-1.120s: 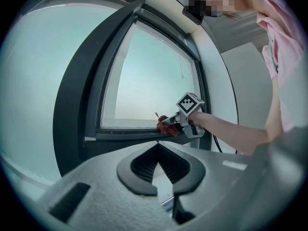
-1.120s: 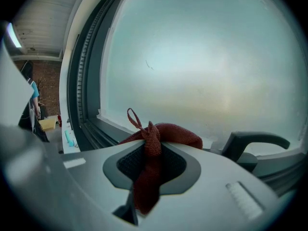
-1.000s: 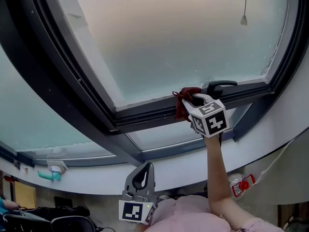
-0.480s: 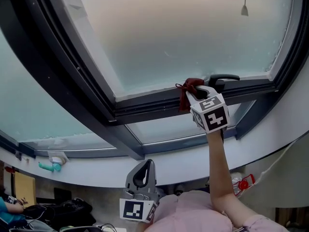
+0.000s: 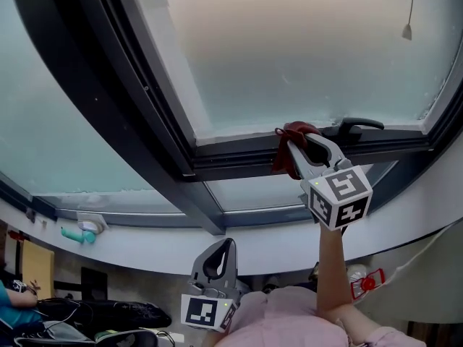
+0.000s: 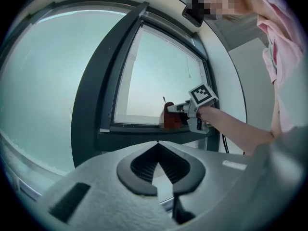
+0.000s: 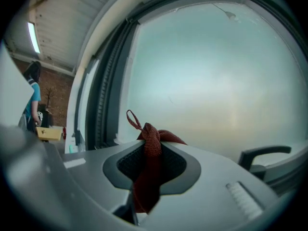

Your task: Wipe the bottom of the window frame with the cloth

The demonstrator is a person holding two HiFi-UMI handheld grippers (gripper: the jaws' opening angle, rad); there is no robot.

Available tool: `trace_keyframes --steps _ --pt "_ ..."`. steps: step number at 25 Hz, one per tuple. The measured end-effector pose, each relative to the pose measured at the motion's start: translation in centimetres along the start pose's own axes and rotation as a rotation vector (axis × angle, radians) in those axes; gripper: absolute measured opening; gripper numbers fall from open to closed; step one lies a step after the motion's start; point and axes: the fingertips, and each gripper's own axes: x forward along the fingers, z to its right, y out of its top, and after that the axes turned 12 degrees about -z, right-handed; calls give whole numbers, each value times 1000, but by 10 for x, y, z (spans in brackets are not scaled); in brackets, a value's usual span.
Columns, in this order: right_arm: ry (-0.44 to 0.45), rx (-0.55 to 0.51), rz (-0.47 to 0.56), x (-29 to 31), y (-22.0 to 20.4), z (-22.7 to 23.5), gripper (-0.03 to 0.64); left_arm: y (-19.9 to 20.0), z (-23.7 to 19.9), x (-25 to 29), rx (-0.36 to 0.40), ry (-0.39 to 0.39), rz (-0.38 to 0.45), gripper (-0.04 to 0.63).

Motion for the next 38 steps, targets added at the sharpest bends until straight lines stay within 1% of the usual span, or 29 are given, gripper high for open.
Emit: trace_keyframes --steps 1,3,6,11,15,17,20,22,24,27,32,38 --pt "29 -6 42 0 8 -17 78 1 -2 2 3 -11 -1 -3" --pt "65 -33 91 6 20 -50 78 3 -6 3 16 -30 -1 -3" --pt "130 -73 108 25 30 -97 78 7 -17 5 34 -48 -3 -3" --pt "218 -124 65 66 30 -153 78 19 -43 4 35 -51 19 -3" --pt "235 -184 -18 98 13 -177 78 14 -60 1 46 -42 -8 -3" --pt "216 -246 -56 108 7 -184 78 11 -67 -1 32 -32 -12 -3" --pt "160 -369 -130 118 0 -189 78 8 -74 -1 13 -18 -18 -3" --pt "136 -421 -186 123 -4 -190 78 7 -74 -1 6 -15 -17 -3" --pt "130 -434 -223 125 -7 -190 77 6 -72 0 3 -14 -16 -3" --pt "137 -435 -245 125 -9 -190 77 4 -67 2 -6 -15 -16 -3" --pt "135 -439 -244 122 -12 -186 77 5 -57 3 -8 -13 -11 -3" --pt "130 -413 -243 115 -15 -171 77 4 -46 4 -5 -3 -11 -3"
